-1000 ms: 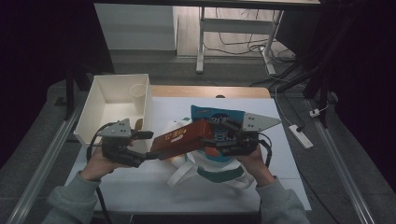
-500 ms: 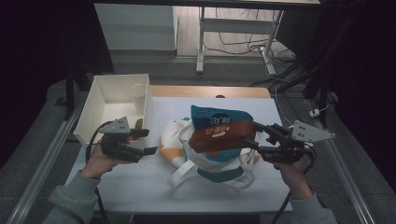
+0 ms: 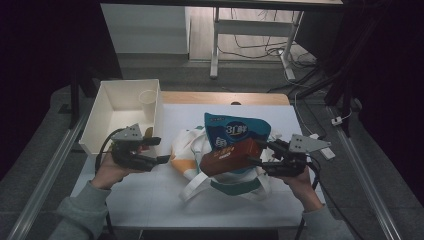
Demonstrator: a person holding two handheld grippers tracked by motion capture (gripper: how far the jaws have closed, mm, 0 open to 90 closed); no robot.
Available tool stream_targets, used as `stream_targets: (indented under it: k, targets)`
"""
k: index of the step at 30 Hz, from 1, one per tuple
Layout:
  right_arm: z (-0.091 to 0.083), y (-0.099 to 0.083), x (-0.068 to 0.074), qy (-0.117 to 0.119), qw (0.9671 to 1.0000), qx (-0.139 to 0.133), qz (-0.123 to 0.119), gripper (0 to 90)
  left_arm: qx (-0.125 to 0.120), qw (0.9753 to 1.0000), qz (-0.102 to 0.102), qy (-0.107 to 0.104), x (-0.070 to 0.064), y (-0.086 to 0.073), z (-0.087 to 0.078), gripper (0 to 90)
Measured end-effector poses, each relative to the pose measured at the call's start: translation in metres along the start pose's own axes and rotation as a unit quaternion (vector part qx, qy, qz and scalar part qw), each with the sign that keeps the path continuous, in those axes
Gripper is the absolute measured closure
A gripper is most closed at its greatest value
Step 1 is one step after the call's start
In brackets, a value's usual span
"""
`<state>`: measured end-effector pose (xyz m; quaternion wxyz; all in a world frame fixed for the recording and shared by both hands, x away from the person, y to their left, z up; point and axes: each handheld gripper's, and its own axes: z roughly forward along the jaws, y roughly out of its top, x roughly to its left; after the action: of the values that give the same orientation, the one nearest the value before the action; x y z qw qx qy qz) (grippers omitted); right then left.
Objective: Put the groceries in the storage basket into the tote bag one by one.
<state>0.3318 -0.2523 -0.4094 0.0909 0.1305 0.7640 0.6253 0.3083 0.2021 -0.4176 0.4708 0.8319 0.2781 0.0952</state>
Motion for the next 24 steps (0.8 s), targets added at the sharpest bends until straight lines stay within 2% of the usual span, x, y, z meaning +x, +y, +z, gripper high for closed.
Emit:
stream_targets:
  k: [5, 10, 13, 15, 18, 22, 24]
  targets:
    - [0.005, -0.011, -0.004, 0.012, 0.9996, 0.025, 0.006, 40.8, -0.001, 1.0000, -0.003, 0.000, 0.002, -0.001, 0.000, 26.4]
    - [0.003, -0.023, -0.012, 0.006, 0.9966, 0.081, 0.017, 39.3, -0.001, 1.0000, -0.002, 0.000, 0.002, -0.001, 0.000, 26.5]
    - [0.002, -0.026, -0.015, 0.001, 0.9913, 0.131, 0.007, 37.8, -0.001, 1.0000, -0.001, 0.000, 0.001, -0.001, 0.000, 26.6]
    - [0.002, -0.029, -0.017, -0.007, 0.9856, 0.169, 0.001, 36.6, 0.001, 1.0000, 0.000, 0.000, 0.001, -0.001, 0.001, 26.6]
    - [0.004, -0.034, -0.020, -0.015, 0.9780, 0.208, 0.003, 34.9, 0.004, 1.0000, 0.002, -0.001, 0.000, -0.001, 0.003, 26.6]
    - [0.004, -0.035, -0.022, -0.018, 0.9731, 0.229, 0.013, 32.8, 0.004, 1.0000, 0.003, -0.002, -0.001, 0.000, 0.004, 26.6]
    - [0.003, -0.033, -0.020, -0.026, 0.9727, 0.231, 0.006, 30.6, 0.005, 1.0000, 0.004, -0.002, -0.001, 0.000, 0.004, 26.6]
